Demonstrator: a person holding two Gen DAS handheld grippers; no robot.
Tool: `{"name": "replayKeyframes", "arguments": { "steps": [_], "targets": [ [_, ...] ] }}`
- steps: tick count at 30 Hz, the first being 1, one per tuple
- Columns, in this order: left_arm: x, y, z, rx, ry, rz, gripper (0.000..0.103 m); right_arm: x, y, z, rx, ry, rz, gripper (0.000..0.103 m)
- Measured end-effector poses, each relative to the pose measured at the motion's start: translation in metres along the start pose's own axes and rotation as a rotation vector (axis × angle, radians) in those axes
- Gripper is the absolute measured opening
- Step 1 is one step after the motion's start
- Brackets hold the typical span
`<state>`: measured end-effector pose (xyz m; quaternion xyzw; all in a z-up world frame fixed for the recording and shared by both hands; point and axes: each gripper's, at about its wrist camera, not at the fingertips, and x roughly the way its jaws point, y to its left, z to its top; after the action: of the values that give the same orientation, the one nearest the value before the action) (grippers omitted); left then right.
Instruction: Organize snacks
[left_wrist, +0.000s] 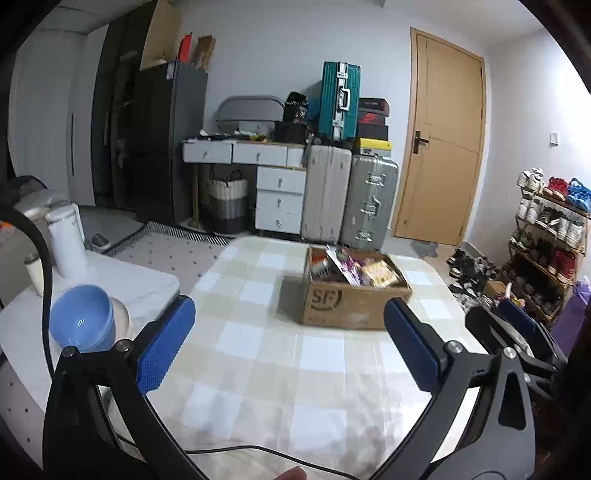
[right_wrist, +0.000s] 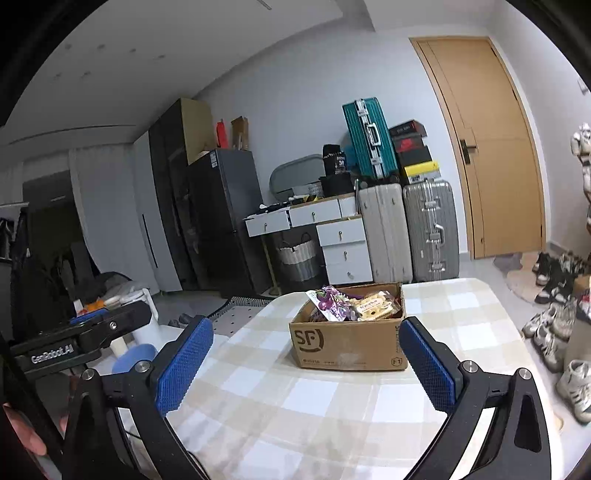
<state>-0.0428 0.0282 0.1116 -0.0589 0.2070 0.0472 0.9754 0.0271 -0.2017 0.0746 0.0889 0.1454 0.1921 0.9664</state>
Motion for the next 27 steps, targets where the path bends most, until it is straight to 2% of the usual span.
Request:
{"name": "replayKeyframes", "arguments": {
  "steps": [4, 8, 11, 13, 19, 22, 27],
  "targets": [
    [0.011, 0.006, -0.025, -0.021, 0.044, -0.046, 0.102, -0.003, 0.002, -0.019, -0.02, 0.0, -0.019, 0.102],
    [0.047, 0.009, -0.064, -0.022, 0.069, -0.029, 0.102, 0.008, -0.003, -0.043, -0.063, 0.045, -0.054, 0.102],
    [0.074, -0.002, -0.083, 0.044, 0.067, 0.002, 0.102, 0.018, -0.006, -0.056, -0.082, 0.089, -0.095, 0.102],
    [0.094, -0.012, -0.08, 0.059, 0.062, 0.023, 0.102, 0.022, -0.009, -0.056, -0.088, 0.078, -0.107, 0.102],
    [0.119, -0.02, -0.061, -0.011, 0.076, -0.047, 0.102, 0.032, -0.009, -0.055, -0.108, 0.086, -0.156, 0.102],
    [0.125, -0.021, -0.053, -0.026, 0.09, -0.055, 0.102, 0.033, -0.009, -0.055, -0.11, 0.082, -0.175, 0.102],
    [0.122, -0.024, -0.043, 0.003, 0.057, -0.06, 0.102, 0.029, -0.012, -0.052, -0.09, 0.059, -0.186, 0.102]
  ]
}}
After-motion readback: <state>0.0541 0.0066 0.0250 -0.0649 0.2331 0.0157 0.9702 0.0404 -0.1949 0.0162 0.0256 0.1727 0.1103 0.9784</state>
